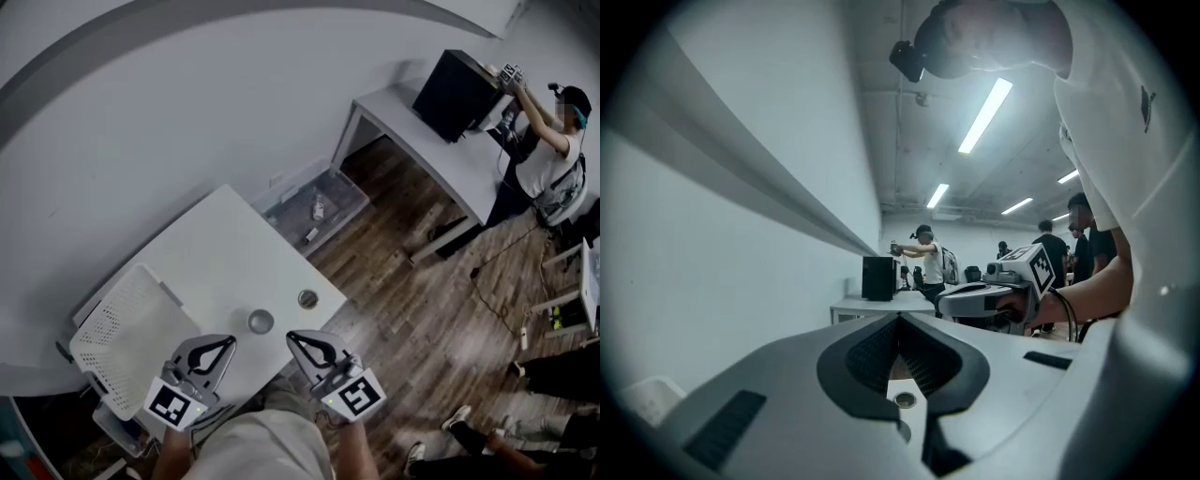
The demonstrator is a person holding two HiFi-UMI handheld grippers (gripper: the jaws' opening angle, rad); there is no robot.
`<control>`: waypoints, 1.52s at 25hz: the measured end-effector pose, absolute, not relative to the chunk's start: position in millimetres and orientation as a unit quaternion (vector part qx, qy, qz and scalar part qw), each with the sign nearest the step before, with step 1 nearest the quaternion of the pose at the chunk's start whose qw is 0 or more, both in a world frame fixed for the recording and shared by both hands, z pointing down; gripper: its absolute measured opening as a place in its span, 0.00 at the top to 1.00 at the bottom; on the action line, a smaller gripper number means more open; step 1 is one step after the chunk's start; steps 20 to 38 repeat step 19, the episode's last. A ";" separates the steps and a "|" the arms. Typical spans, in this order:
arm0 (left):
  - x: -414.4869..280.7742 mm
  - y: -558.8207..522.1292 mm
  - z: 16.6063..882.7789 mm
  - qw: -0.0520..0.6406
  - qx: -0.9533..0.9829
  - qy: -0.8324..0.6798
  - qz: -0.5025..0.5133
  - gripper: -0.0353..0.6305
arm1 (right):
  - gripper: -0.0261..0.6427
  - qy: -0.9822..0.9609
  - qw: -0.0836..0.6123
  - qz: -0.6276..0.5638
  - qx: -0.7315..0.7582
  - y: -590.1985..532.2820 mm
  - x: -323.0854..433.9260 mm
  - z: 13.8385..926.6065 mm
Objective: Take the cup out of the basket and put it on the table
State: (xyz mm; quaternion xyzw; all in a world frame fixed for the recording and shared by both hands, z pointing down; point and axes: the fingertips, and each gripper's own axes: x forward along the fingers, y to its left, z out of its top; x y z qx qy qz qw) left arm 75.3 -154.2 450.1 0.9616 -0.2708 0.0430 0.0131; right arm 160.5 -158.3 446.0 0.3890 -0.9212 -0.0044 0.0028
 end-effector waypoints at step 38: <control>70.2 -148.6 435.7 -0.012 0.962 -0.271 0.045 0.95 | 0.95 -0.920 0.025 -0.032 0.390 -150.0 162.1 440.6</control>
